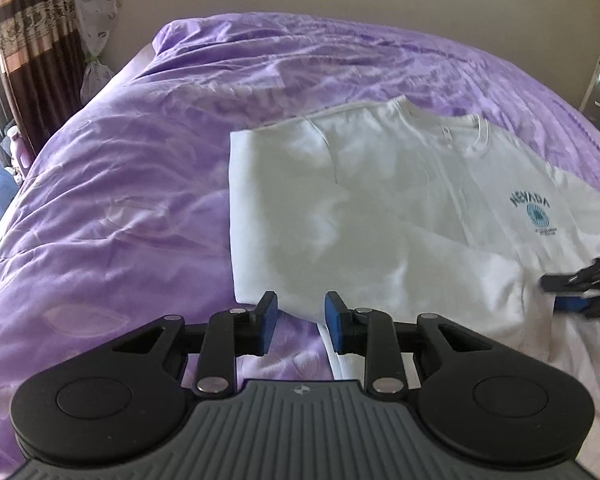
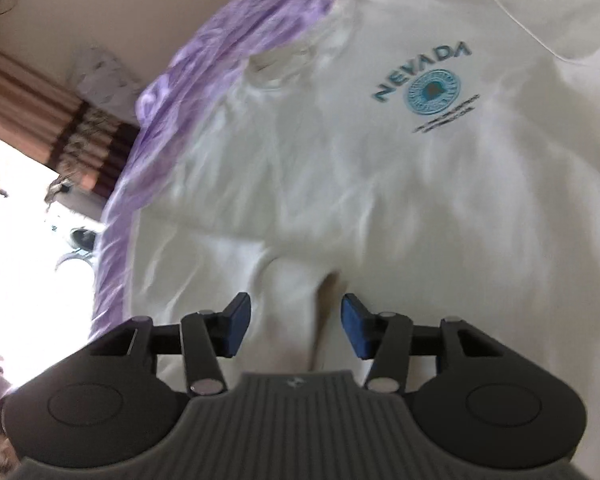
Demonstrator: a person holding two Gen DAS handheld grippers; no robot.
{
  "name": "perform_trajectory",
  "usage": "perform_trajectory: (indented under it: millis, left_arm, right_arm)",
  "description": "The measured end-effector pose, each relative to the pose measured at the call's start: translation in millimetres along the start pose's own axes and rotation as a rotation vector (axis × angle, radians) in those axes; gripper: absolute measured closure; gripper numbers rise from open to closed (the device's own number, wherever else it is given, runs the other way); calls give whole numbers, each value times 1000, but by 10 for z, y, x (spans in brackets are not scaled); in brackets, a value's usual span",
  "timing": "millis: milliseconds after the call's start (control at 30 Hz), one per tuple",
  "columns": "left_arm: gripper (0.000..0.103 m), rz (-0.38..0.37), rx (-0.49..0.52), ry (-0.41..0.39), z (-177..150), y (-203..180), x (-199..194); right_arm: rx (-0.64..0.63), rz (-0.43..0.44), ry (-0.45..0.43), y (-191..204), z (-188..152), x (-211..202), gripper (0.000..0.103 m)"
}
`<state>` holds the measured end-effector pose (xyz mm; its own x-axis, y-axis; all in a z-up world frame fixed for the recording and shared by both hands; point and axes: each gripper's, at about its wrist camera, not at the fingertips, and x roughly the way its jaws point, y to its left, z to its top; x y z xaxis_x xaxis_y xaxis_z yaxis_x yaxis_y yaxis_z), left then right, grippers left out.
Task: Fold small clothes
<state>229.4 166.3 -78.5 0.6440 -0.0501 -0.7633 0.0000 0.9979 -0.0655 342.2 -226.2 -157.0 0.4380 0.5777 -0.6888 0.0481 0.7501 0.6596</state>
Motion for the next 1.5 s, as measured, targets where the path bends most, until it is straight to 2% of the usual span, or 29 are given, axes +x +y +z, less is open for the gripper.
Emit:
perform_trajectory:
  millis: [100,133,200,233,300,400,500,633,733,833,900,1033,1133,1267,1400,1500]
  left_arm:
    - [71,3,12,-5,1,12,-20]
    - [71,9,18,-6,3,10,-18]
    - [71,44,19,-20,14,18,-15]
    - [71,80,3,-43,30,41,-33]
    - [71,120,-33,-87,104,108,-84]
    - [71,123,-61,-119,268,224,-130]
    - [71,171,-73,-148,435,284,-145]
    - [71,148,-133,-152,648,384,-93]
    - [72,133,-157,-152,756,403,-22]
    - [72,111,-146,-140,804,358,96]
    - [72,95,-126,-126,814,297,209]
    - [73,82,-95,-79,797,138,535]
    - [75,72,-89,-38,778,47,773]
    - [75,19,-111,12,750,-23,1017]
    - [71,-59,-223,36,779,89,1175]
    - [54,-141,-363,32,864,254,1283]
  right_arm:
    - [114,32,23,-183,-21,174,55]
    - [124,53,19,-198,-59,187,57]
    - [108,93,28,-151,-135,189,95]
    - [106,97,40,-122,-162,197,96]
    - [63,81,15,0,-158,131,98]
    - [-65,57,-28,413,55,-42,99]
    - [-233,64,-71,1084,409,-252,99]
    - [-450,53,-143,2025,846,-545,99]
    - [-555,35,-208,2561,1154,-752,99]
    - [-617,7,-287,2849,1444,-981,99]
    - [-634,-23,-321,2882,1615,-1103,99]
    - [-611,-112,-365,2471,1888,-1272,99]
    - [-520,-180,-369,1830,2071,-1263,99]
    - [-382,-236,-270,854,2188,-944,99]
    - [-301,-296,-185,170,2050,-582,99]
    - [-243,-289,-163,-144,2002,-381,99]
